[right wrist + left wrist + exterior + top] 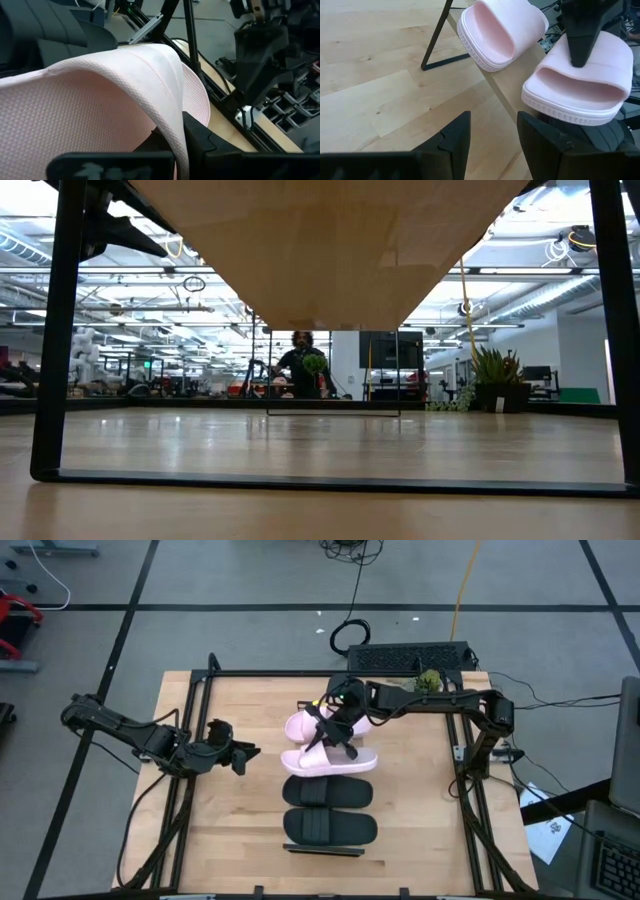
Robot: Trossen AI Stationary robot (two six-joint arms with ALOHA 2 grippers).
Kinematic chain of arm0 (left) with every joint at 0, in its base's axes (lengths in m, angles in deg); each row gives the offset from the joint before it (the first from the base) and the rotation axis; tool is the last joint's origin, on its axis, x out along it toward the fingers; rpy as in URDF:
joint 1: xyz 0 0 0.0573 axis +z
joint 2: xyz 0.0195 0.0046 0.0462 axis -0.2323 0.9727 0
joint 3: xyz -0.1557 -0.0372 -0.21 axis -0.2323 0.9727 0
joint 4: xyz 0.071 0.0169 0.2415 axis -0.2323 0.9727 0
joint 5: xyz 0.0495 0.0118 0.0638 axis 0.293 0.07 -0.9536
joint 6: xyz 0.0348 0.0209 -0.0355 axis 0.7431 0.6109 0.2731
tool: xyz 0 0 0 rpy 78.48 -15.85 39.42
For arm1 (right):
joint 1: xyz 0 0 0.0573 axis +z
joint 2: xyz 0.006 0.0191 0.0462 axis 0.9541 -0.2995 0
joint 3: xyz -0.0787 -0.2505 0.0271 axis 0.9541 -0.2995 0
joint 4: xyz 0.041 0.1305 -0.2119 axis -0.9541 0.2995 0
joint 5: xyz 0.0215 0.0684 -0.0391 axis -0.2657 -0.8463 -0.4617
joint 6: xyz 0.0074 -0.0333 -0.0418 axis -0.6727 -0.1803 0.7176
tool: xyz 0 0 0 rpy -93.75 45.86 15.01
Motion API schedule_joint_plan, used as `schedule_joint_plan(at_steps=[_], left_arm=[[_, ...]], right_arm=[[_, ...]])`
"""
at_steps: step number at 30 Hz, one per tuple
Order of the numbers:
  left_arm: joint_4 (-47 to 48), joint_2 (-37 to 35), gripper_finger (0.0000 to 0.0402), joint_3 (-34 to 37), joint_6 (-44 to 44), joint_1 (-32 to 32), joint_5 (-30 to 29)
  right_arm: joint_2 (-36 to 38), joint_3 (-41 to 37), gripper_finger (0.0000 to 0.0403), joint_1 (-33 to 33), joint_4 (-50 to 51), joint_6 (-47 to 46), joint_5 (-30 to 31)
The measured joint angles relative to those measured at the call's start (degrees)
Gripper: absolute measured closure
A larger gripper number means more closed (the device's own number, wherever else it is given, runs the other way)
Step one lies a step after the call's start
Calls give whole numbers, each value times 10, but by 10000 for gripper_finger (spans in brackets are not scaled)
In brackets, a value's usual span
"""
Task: Pick and place slides into the shelf
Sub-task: Put the pink slipper on the shelf
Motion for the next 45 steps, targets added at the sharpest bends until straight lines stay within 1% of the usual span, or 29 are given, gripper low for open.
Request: schedule_joint_plan(at_steps=[2,6,10,12,18,24,29,38,45], left_arm=[[0,0,241,0,0,0,0],[0,0,241,0,0,0,0],[0,0,241,0,0,0,0],[0,0,241,0,0,0,0],[0,0,241,0,0,0,0],[0,0,241,0,0,0,0],[0,0,241,0,1,0,0],[0,0,241,0,5,0,0],[0,0,241,0,6,0,0]], right_arm=[[0,0,403,-4,0,1,3],[0,0,403,-13,3,5,30],[0,0,403,-17,3,16,34],[0,0,403,-18,7,24,45],[0,0,403,-18,22,32,45],[0,-21,403,-18,19,43,45],[1,-24,403,-13,15,72,87],[1,-25,403,-10,6,80,92],[6,-24,403,-3,9,121,150]])
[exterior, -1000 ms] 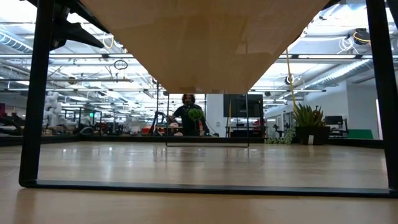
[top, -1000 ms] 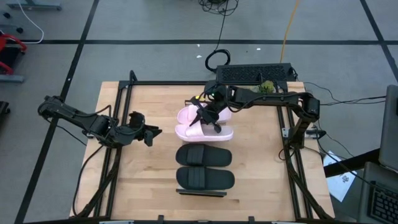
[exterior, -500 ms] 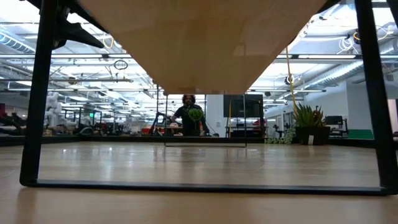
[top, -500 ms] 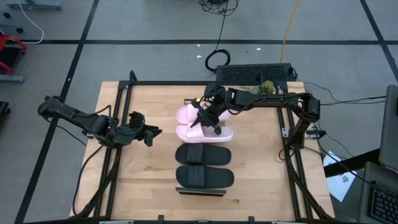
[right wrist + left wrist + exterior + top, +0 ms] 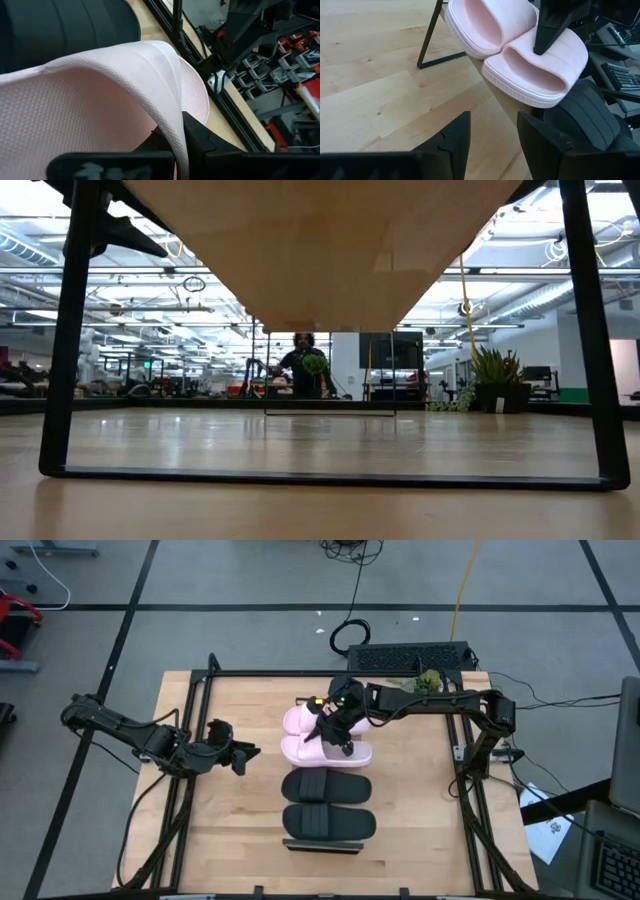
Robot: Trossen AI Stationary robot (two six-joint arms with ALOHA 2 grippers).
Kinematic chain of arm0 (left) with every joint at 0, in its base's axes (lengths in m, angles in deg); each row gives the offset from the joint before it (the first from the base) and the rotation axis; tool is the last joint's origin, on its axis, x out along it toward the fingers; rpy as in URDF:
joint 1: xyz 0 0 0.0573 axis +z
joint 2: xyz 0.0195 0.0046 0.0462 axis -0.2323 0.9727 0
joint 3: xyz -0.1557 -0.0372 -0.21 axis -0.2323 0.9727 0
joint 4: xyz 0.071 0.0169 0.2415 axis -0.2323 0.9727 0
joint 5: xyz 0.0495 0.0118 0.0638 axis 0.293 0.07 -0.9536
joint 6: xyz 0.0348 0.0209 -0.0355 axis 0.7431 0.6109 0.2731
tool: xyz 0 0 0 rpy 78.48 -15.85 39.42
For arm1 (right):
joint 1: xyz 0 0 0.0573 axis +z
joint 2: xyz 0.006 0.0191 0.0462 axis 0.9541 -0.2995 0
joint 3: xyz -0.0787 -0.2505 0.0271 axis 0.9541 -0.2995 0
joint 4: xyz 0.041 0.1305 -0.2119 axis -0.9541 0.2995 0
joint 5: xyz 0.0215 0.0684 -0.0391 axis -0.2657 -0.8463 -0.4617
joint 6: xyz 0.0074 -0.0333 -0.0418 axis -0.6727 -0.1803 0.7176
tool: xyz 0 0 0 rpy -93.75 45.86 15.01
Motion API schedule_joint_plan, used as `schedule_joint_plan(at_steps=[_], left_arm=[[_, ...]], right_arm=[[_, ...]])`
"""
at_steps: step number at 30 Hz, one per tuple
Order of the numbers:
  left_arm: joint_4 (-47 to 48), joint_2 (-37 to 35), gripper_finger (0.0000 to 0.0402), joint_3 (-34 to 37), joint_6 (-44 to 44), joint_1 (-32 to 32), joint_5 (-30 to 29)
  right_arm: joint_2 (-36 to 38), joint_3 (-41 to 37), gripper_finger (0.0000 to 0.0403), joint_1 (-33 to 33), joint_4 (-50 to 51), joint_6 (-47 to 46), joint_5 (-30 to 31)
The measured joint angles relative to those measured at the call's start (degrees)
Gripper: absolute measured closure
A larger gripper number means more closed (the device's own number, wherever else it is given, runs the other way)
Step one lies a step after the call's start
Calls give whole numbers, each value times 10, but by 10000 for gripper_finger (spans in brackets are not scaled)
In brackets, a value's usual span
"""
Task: Pick and place slides into the shelf
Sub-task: Put the pink slipper on the shelf
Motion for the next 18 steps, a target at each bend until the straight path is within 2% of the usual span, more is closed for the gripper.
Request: schedule_joint_plan(at_steps=[18], left_arm=[[0,0,241,0,0,0,0]], right_arm=[[1,5,403,4,31,42,3]])
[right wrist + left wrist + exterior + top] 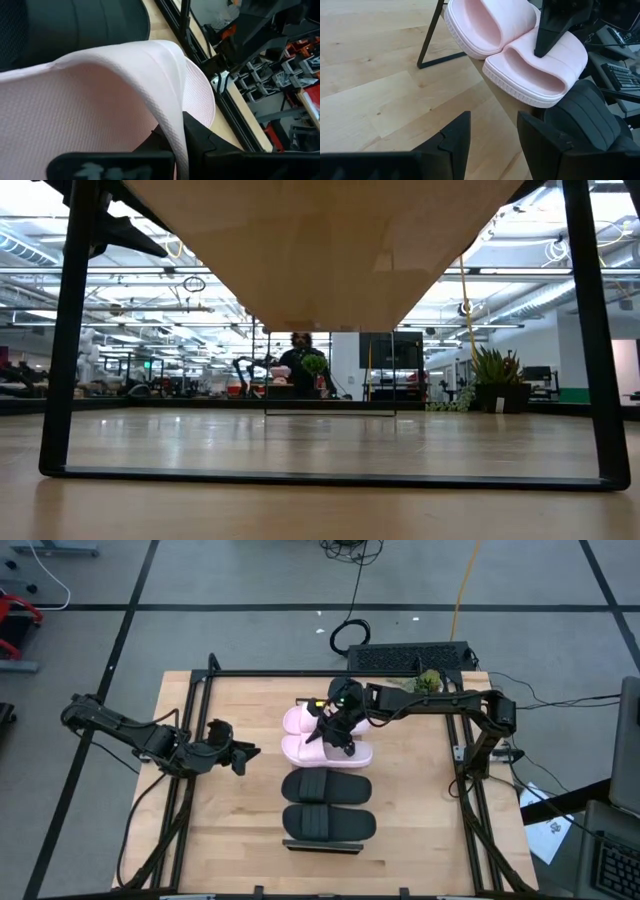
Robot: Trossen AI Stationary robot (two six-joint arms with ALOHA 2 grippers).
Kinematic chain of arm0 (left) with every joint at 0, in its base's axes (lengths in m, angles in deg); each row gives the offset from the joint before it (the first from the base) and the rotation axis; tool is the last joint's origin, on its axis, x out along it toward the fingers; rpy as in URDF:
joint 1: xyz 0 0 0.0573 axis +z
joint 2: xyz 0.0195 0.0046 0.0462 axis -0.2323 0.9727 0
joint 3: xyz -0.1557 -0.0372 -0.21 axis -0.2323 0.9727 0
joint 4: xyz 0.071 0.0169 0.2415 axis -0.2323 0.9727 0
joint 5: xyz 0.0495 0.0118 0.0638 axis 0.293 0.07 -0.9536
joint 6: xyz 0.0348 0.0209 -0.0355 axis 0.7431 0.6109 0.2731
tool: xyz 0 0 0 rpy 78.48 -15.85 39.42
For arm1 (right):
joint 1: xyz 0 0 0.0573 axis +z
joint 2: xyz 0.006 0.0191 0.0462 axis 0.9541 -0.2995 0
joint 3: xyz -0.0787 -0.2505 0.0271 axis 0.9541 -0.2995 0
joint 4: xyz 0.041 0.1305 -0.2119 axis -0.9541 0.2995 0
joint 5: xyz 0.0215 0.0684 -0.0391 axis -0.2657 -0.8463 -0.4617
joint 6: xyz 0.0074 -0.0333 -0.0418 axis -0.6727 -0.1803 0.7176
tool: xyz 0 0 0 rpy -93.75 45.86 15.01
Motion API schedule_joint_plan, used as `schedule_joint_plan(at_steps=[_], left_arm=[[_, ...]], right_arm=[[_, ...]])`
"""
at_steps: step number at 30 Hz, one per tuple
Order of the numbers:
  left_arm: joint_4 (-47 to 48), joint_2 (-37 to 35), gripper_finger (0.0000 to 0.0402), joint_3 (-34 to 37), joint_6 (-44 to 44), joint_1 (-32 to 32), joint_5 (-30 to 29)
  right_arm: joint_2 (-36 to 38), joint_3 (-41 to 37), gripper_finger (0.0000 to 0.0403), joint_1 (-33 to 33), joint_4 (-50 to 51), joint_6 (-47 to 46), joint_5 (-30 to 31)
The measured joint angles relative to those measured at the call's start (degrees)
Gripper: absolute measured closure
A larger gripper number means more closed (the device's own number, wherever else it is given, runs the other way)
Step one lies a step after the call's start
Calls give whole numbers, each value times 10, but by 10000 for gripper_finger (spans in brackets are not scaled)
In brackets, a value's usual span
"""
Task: Pick and place slides into the shelf
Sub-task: Put the pink slipper on the shelf
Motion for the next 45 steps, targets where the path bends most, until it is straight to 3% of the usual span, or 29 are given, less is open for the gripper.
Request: schedule_joint_plan(at_steps=[5,40,45], left_arm=[[0,0,241,0,-1,0,0],[-7,0,241,0,-1,21,3],[-7,0,241,0,-1,21,3]], right_arm=[[6,0,403,9,11,41,40],[17,-10,403,48,23,124,105],[18,-14,403,61,19,158,181]])
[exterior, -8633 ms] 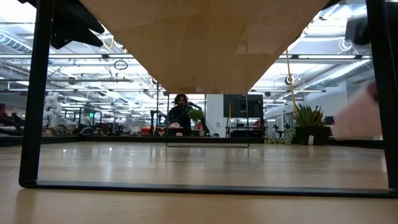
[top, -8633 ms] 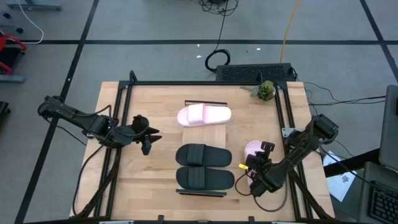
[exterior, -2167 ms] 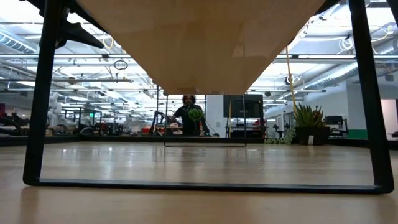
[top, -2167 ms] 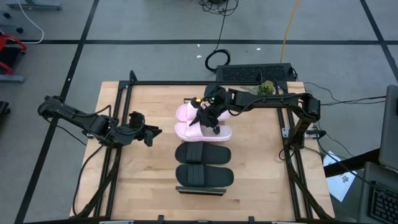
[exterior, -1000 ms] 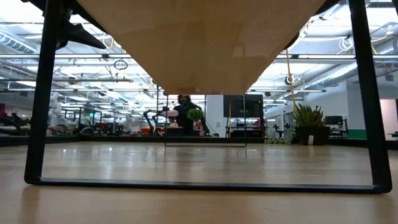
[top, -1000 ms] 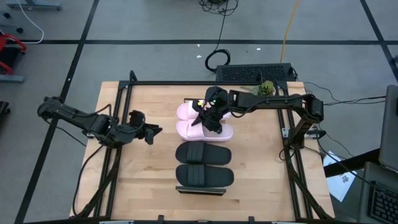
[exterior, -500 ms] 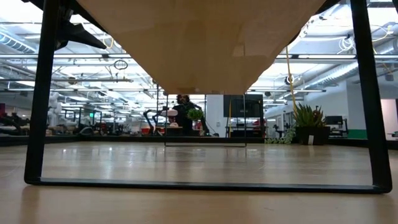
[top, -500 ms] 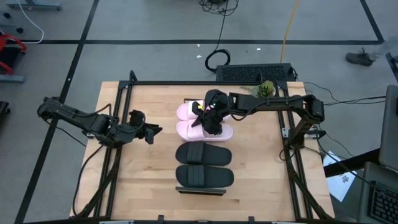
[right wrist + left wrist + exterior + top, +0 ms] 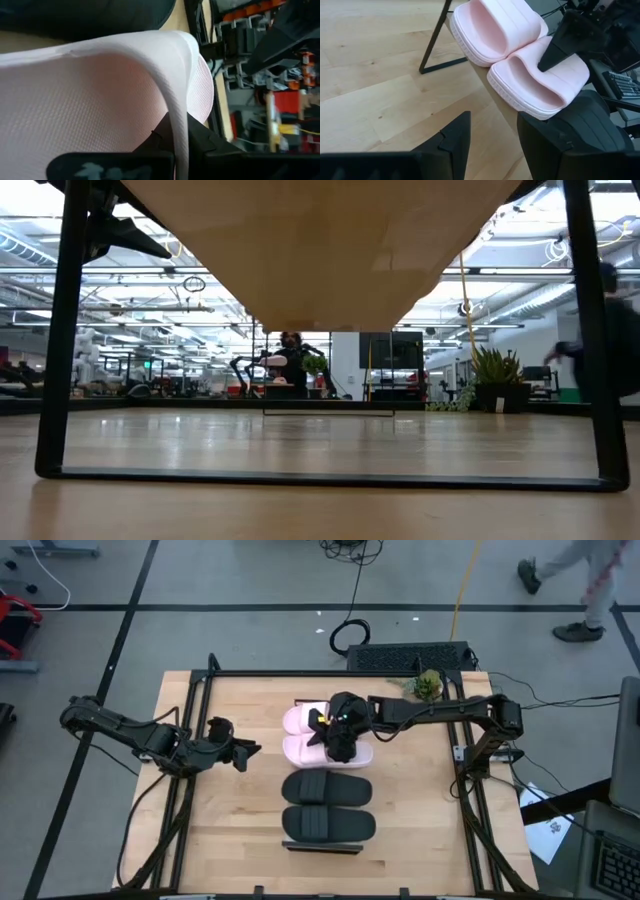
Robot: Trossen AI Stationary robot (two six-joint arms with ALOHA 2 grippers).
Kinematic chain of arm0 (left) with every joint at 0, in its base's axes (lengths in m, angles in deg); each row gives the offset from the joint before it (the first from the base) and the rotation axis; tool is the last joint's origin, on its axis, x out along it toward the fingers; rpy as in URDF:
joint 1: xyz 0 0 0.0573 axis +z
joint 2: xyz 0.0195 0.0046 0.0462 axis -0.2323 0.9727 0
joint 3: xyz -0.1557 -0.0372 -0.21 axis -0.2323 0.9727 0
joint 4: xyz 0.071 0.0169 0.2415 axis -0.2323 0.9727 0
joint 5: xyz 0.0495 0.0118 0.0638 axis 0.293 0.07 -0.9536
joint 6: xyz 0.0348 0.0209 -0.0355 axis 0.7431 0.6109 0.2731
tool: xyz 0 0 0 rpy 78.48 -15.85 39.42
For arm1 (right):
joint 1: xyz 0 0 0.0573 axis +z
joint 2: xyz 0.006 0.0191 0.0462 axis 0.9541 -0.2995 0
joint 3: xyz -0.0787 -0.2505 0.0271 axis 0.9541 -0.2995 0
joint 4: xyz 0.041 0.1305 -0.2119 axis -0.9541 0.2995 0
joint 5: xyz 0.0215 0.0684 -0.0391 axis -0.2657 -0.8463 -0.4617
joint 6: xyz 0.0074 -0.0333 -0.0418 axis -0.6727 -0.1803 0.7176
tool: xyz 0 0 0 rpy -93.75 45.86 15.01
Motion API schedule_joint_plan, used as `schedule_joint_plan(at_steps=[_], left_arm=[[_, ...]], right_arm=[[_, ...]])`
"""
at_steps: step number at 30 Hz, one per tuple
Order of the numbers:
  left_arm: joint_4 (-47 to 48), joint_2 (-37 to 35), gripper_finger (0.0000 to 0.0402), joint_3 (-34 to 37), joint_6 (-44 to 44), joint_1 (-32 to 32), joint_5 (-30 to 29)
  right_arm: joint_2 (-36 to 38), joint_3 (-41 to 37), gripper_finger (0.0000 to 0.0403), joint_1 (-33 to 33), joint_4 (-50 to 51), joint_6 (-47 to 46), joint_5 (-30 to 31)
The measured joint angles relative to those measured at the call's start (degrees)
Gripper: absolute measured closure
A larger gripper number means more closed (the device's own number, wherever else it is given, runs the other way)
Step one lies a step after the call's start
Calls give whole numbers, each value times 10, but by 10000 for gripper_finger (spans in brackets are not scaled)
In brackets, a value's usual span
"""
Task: Pick and place slides into the shelf
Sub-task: Put the pink slipper on the shelf
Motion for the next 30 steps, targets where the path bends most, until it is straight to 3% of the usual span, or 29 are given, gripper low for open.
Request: schedule_joint_plan(at_steps=[21,30], left_arm=[[-29,0,241,0,15,0,0],[-28,0,241,0,16,0,0]], right_arm=[[1,-1,403,27,-14,47,29],[1,-1,403,44,6,87,74]])
